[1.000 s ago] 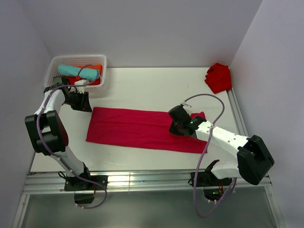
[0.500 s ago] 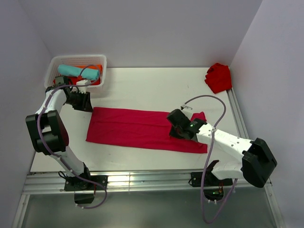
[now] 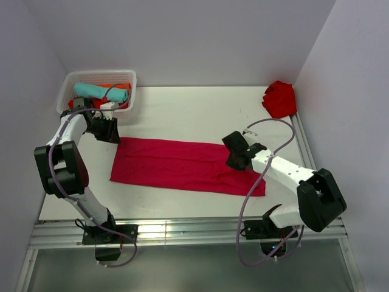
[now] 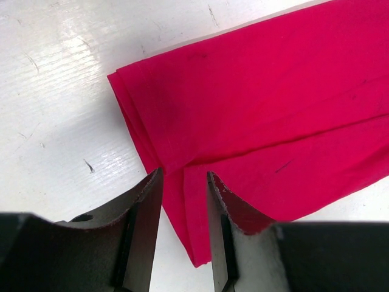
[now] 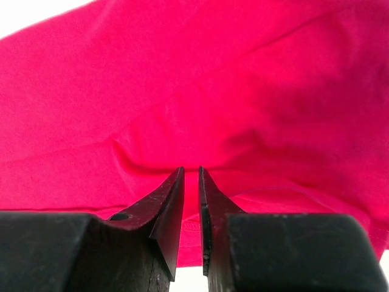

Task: Roll the t-shirts
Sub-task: Fold the tshirt

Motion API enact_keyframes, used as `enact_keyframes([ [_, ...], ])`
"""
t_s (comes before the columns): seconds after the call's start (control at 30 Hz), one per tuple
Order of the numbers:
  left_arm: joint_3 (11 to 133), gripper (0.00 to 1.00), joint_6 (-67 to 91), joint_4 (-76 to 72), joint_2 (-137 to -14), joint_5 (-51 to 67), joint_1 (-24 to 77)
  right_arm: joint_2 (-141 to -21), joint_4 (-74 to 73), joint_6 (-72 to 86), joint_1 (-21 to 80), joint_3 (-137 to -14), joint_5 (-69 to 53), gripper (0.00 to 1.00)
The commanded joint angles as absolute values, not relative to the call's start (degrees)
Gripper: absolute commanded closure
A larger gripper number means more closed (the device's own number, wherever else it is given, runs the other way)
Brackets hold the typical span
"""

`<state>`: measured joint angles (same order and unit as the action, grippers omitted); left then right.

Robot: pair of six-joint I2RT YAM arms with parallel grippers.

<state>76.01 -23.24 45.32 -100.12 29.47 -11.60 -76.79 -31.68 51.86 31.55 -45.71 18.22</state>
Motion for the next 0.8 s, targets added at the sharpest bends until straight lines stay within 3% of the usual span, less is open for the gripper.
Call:
enact_keyframes([
  [0.0,75.94,0.60,-24.17,45.44,-100.20,29.44,-10.90,-76.20,-28.65,51.85,31.46,-44.13,17.40,0.78],
  [0.27,74.01,0.57,-28.12,47.20,-98.09,31.20,-7.83,-70.14,-29.00,54.93,35.50,-38.15,16.08,0.80],
  [0.57,71.81,0.45,-33.13,44.56,-96.33,30.15,3.51,-64.16,-30.41,57.39,38.23,-35.33,15.91,0.82],
  [0.77,72.69,0.43,-36.82,45.00,-97.91,28.92,9.57,-63.28,-29.97,57.48,38.23,-34.72,16.00,0.81],
])
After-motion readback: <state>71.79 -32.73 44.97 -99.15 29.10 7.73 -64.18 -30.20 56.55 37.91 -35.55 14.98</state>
